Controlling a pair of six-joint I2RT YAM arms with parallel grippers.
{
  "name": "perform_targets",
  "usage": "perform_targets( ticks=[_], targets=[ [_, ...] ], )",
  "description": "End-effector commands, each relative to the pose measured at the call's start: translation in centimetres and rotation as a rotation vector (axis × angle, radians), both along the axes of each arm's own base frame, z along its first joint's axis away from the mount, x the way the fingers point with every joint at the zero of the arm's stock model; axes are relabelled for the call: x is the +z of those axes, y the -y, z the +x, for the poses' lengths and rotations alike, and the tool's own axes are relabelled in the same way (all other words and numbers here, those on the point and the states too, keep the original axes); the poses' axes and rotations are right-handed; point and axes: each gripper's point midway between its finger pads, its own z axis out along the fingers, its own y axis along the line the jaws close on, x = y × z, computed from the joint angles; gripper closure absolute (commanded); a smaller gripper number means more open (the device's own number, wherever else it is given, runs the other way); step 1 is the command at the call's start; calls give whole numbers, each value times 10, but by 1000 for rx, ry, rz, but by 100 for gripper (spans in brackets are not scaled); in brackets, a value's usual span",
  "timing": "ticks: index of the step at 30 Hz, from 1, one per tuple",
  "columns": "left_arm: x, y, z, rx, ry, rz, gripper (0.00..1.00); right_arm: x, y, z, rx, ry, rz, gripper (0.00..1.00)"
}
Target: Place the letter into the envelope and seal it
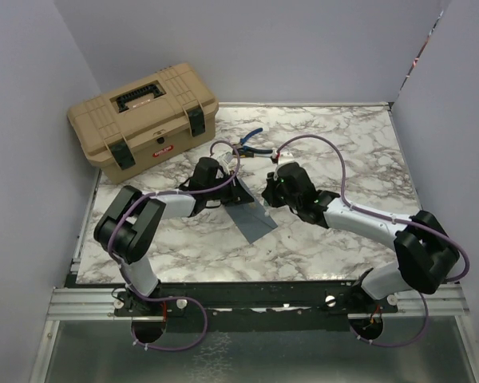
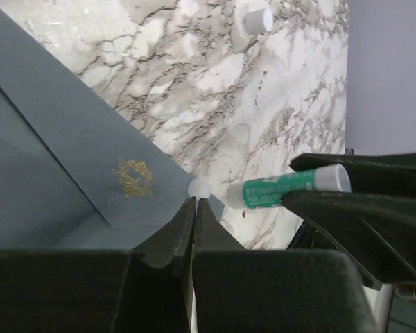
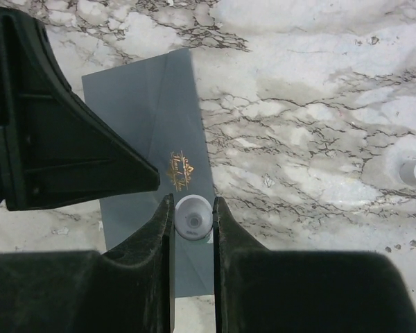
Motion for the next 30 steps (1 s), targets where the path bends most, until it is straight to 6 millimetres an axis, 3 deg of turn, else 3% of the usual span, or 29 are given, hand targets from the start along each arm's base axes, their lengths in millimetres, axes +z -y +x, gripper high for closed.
perform_targets(
  ticks=[1,6,13,30],
  targets=[
    [-10,3,15,58,-32,7,100,2,1,12,-30,109,-54,100],
    [-34,-4,14,72,-88,93,100,-8,-4,9,-7,135,-110,100],
    [-51,-11,12,71,-118,160,100,-12,-2,11,-8,184,-150,100],
    [-70,-17,14,88,-145,250,100,-29,-7,-6,39,117,-118,100]
  ],
)
